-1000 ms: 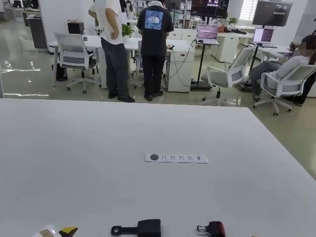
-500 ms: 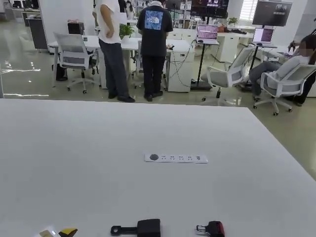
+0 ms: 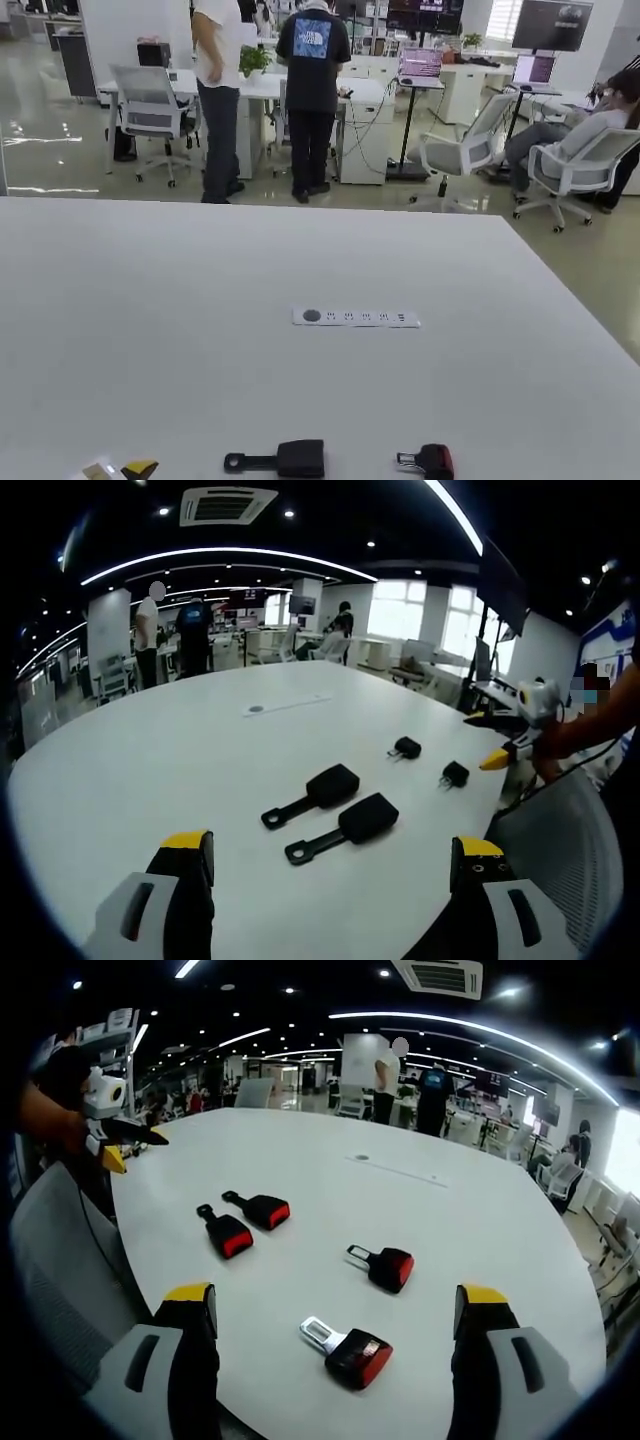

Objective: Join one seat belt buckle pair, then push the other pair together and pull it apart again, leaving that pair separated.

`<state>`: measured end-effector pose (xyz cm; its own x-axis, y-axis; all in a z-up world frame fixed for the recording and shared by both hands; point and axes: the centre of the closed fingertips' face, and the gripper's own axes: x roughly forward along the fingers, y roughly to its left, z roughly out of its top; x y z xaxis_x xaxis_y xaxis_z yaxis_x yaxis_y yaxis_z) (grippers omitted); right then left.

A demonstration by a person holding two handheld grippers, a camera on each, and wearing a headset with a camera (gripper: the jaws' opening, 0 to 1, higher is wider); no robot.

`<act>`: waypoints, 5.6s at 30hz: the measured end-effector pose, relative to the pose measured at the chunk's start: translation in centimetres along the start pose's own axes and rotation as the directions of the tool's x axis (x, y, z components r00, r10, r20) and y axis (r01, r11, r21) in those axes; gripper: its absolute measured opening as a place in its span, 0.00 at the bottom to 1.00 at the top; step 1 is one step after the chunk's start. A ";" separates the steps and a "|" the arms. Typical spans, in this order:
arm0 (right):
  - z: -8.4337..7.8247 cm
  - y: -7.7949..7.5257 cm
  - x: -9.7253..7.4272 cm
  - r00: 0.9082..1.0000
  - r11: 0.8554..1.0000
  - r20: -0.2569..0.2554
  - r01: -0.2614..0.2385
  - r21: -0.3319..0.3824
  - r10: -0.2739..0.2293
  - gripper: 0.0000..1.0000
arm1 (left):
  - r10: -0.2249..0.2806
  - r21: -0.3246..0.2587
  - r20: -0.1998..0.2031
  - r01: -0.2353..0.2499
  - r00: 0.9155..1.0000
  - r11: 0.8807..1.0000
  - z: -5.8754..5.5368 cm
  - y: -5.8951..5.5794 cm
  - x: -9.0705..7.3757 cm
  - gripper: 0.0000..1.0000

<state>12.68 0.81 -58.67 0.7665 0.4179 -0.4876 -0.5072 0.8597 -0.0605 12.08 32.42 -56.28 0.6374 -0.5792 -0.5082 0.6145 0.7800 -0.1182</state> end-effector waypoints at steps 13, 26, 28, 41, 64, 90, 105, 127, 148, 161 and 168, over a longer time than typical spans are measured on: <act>-0.5 0.1 0.2 1.000 1.000 -0.010 -0.010 0.003 0.010 0.98 | -0.009 0.001 -0.013 0.009 1.000 1.000 -0.1 -0.7 0.2 1.00; -0.8 -0.3 0.8 0.999 1.000 -0.025 -0.029 -0.001 0.029 0.97 | -0.011 -0.005 -0.025 0.011 1.000 1.000 -0.4 -0.4 0.9 1.00; -0.8 -0.3 0.7 0.999 1.000 -0.028 -0.031 -0.001 0.031 0.97 | -0.011 -0.007 -0.029 0.011 1.000 1.000 -0.6 -0.3 1.1 1.00; -1.4 -0.9 2.1 0.997 0.998 -0.052 -0.057 -0.002 0.057 0.96 | -0.024 -0.010 -0.053 0.023 0.998 1.000 -0.9 -0.2 2.3 1.00; -2.5 -0.7 4.1 0.987 0.993 -0.109 -0.120 -0.004 0.119 0.94 | -0.069 0.012 -0.104 0.071 0.992 0.997 -1.3 -0.1 5.5 1.00; -5.0 -0.4 5.1 0.943 0.962 -0.216 -0.269 -0.046 0.254 0.83 | -0.161 0.073 -0.175 0.176 0.971 0.982 -2.0 -1.5 8.5 0.95; -6.7 -0.7 4.7 0.885 0.919 -0.293 -0.391 -0.049 0.361 0.76 | -0.256 0.164 -0.273 0.307 0.927 0.938 -3.3 -2.9 10.2 0.85; -9.3 -1.2 4.4 0.801 0.848 -0.397 -0.521 -0.093 0.448 0.62 | -0.324 0.317 -0.438 0.481 0.839 0.818 -5.1 -4.6 14.5 0.69; -9.1 -0.7 4.2 0.759 0.799 -0.446 -0.584 -0.143 0.474 0.36 | -0.315 0.406 -0.480 0.525 0.819 0.748 -6.0 -4.7 15.1 0.43; -8.7 -0.4 4.7 0.715 0.749 -0.510 -0.636 -0.188 0.479 0.35 | -0.306 0.420 -0.497 0.534 0.812 0.734 -5.9 -4.9 14.9 0.34; -9.0 -0.6 5.0 0.698 0.729 -0.542 -0.652 -0.210 0.468 0.35 | -0.304 0.431 -0.520 0.553 0.798 0.713 -6.1 -5.1 14.9 0.34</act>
<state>13.22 -0.26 -68.92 0.0844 0.5351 -0.8406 -0.9519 0.2926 0.0907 15.58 21.28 -68.48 0.0800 -0.5760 -0.8135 0.9910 0.1340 0.0026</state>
